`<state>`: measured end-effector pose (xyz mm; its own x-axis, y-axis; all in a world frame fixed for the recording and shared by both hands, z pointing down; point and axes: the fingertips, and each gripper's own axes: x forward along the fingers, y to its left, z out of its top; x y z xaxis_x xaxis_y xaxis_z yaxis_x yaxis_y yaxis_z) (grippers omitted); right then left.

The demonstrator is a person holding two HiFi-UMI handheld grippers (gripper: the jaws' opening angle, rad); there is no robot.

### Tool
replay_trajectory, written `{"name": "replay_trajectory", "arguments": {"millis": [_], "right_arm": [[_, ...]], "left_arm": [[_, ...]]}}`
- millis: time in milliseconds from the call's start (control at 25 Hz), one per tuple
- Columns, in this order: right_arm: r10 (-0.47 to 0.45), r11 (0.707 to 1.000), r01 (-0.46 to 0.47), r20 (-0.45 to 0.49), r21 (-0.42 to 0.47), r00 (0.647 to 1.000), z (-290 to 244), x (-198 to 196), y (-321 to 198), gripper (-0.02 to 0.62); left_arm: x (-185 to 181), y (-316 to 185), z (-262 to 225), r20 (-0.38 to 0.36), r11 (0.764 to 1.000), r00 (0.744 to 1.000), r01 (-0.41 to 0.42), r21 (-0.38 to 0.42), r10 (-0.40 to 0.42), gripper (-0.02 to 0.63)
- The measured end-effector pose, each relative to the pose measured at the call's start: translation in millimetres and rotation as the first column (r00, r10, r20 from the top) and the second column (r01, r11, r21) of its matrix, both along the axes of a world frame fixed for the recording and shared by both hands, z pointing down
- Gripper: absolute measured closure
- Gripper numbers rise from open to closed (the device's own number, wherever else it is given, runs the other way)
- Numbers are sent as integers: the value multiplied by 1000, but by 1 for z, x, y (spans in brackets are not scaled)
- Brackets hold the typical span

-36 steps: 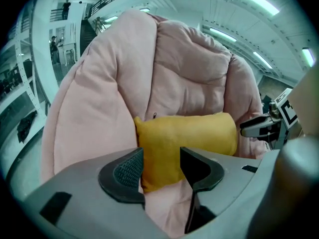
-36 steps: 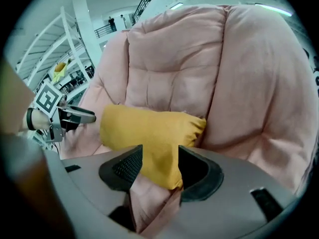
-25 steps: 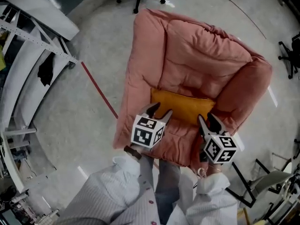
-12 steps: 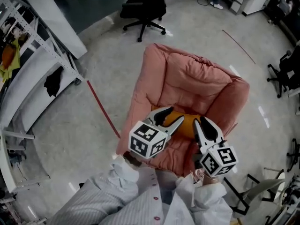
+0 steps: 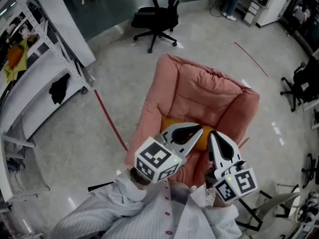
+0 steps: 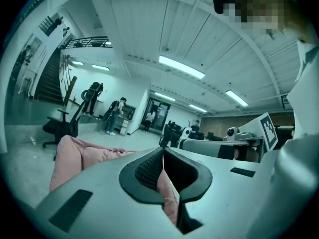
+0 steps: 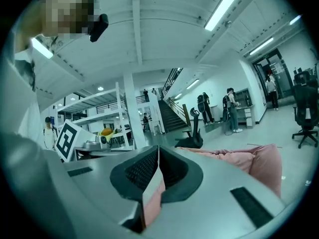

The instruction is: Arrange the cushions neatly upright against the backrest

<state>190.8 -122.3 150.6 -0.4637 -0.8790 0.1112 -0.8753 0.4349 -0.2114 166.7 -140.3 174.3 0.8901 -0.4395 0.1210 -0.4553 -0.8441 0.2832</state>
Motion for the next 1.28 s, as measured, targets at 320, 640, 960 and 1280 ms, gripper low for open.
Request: {"name": "replay_trajectory", "arguments": {"millis": [320, 640, 960, 1280], "right_arm": [[-8, 1000, 8, 15, 13, 1000, -13, -7, 6, 581], [-42, 999, 42, -10, 18, 999, -16, -18, 9, 582], [-40, 999, 40, -27, 12, 999, -14, -22, 12, 583], [-31, 1000, 31, -23, -3, 999, -8, -24, 14, 583]], "left_arm": [[-10, 14, -22, -12, 999, 1000, -18, 36, 19, 597], [-17, 17, -25, -24, 999, 1000, -19, 26, 19, 597], [-23, 19, -24, -21, 1000, 1000, -15, 14, 15, 597], [-24, 20, -16, 3, 1000, 1000, -22, 12, 22, 597]]}}
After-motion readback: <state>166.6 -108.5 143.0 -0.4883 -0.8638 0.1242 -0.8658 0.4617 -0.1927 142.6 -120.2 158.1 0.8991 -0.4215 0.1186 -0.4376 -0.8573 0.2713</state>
